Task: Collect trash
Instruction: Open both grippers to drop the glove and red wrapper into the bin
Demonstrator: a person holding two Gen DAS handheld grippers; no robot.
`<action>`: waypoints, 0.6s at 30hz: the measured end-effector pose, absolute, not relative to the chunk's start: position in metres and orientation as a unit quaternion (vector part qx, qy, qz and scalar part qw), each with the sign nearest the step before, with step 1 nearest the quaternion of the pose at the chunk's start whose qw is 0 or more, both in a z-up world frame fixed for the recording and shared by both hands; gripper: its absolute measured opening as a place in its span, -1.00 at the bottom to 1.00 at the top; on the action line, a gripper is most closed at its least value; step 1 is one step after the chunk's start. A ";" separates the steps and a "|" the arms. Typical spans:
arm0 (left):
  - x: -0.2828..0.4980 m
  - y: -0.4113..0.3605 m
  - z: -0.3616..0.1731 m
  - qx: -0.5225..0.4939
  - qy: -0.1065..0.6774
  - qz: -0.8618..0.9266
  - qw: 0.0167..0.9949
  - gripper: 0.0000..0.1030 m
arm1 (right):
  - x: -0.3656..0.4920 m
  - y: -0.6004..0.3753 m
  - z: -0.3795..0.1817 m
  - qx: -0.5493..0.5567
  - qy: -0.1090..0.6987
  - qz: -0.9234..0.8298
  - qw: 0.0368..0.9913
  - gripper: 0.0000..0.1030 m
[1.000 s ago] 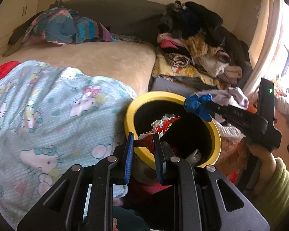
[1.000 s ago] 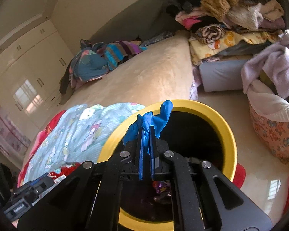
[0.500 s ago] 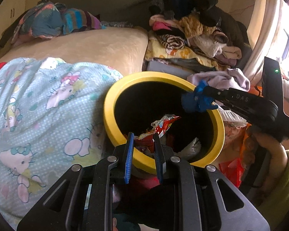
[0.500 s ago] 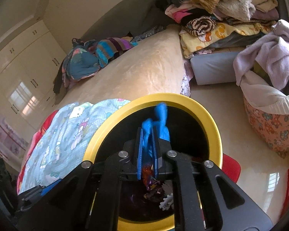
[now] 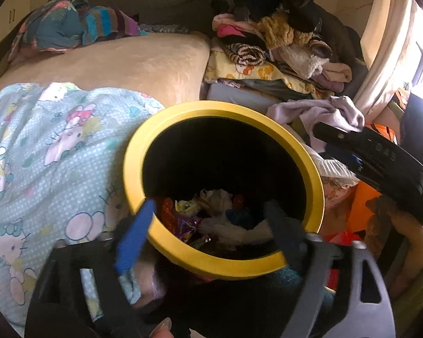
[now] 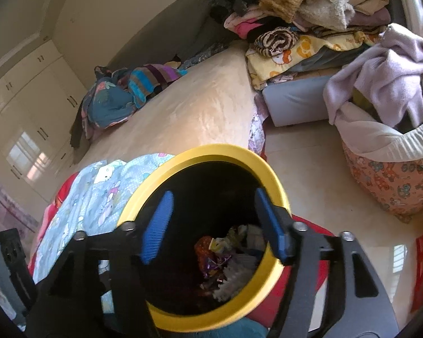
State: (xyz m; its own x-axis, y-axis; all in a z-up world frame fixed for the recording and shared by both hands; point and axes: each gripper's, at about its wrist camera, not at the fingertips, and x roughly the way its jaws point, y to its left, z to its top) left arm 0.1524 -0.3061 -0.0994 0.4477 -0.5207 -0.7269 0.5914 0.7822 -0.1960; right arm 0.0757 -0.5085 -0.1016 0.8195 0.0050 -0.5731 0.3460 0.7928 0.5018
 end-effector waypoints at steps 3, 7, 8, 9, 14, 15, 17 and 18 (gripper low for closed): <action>0.150 -0.296 -0.094 0.036 0.409 -0.317 0.855 0.87 | 0.070 -0.508 -0.096 0.299 0.286 -0.097 0.905 0.36; 0.146 -0.274 -0.084 0.033 0.393 -0.280 0.875 0.87 | 0.063 -0.495 -0.084 0.273 0.283 -0.092 0.915 0.63; 0.145 -0.265 -0.080 0.026 0.389 -0.270 0.880 0.87 | 0.062 -0.492 -0.081 0.267 0.282 -0.092 0.917 0.68; 0.144 -0.259 -0.078 0.020 0.386 -0.265 0.883 0.87 | 0.062 -0.489 -0.079 0.263 0.280 -0.091 0.919 0.76; 0.135 -0.221 -0.061 -0.005 0.366 -0.231 0.901 0.88 | 0.057 -0.460 -0.066 0.230 0.279 -0.071 0.930 0.79; 0.132 -0.212 -0.057 -0.007 0.360 -0.221 0.906 0.88 | 0.056 -0.454 -0.065 0.224 0.278 -0.067 0.932 0.79; 0.125 -0.197 -0.052 -0.011 0.348 -0.205 0.915 0.88 | 0.055 -0.437 -0.062 0.211 0.276 -0.060 0.936 0.79; 0.122 -0.190 -0.050 -0.012 0.343 -0.197 0.918 0.88 | 0.054 -0.426 -0.061 0.202 0.275 -0.053 0.938 0.79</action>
